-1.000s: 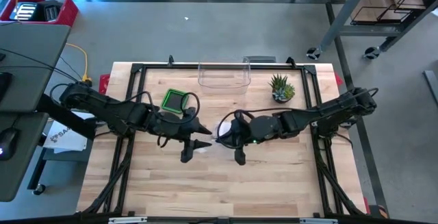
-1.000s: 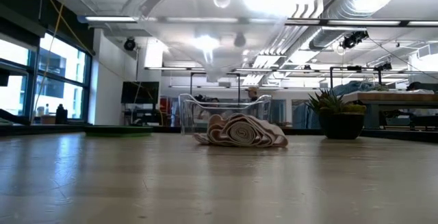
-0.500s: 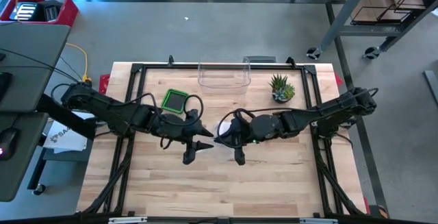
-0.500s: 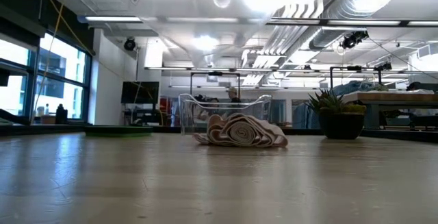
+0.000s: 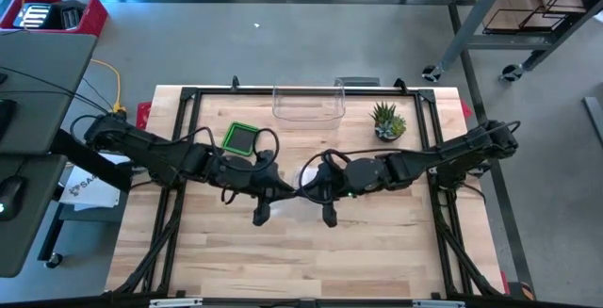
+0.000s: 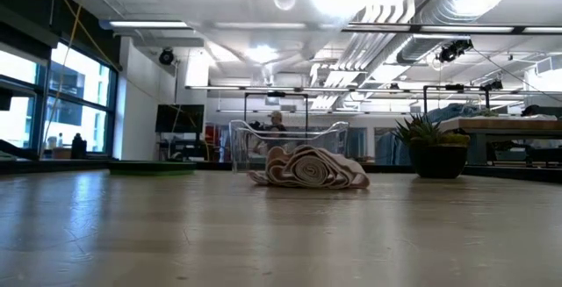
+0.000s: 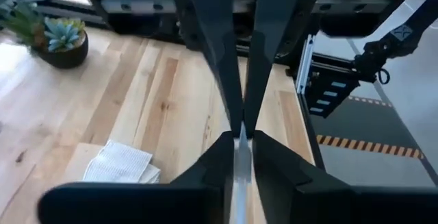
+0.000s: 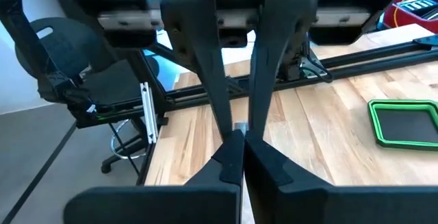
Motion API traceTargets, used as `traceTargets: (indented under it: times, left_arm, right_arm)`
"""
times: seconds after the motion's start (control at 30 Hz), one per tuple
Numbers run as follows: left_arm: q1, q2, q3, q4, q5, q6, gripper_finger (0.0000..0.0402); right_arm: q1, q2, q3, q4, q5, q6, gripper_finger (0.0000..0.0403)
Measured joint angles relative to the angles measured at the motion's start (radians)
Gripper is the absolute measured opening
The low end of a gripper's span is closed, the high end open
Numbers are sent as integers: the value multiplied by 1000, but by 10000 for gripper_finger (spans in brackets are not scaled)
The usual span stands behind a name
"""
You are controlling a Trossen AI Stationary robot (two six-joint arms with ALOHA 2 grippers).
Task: Roll bandage
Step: Open the transparent zip bag
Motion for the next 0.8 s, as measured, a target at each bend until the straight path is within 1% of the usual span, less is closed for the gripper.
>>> traceTargets:
  times: [0.07, 0.1, 0.13, 0.23, 0.27, 0.33, 0.4, 0.53, 0.6, 0.67, 0.73, 0.8]
  left_arm:
    - [0, 0, 0, -25, -2, -7, 66]
    - [0, 0, 0, -31, -4, -11, 67]
    - [0, 0, 0, -36, -5, -15, 62]
    - [0, 0, 0, -68, -8, -39, 17]
    - [0, 0, 0, -77, -9, -52, 10]
    - [0, 0, 0, -80, -20, -59, 8]
    - [0, -2, 0, -77, -20, -59, 4]
    - [0, -4, 0, -76, -20, -52, 2]
    - [0, -4, 0, -79, -18, -51, 2]
    - [0, -4, 0, -83, 6, -43, 1]
    - [0, -4, 0, -87, 29, -15, 1]
    - [2, -4, 0, -93, 45, 27, 1]
  right_arm:
    - [0, -1, 0, 7, 5, 0, 0]
    - [0, -1, 0, 11, 10, 0, 0]
    - [0, -1, 0, 11, 10, 0, 0]
    - [0, -3, 9, -4, 9, 15, 0]
    - [0, -4, 16, -3, 9, 16, 0]
    - [0, -5, 35, -18, 5, -4, 0]
    - [0, -7, 53, -54, 5, -32, 0]
    - [0, -6, 81, -125, 25, -37, 0]
    - [-1, -6, 102, -150, 41, -5, 0]
    - [-1, -6, 127, -194, 59, 38, 0]
    - [-1, -6, 157, -246, 47, 61, 4]
    - [-2, -6, 196, -314, 14, 68, 21]
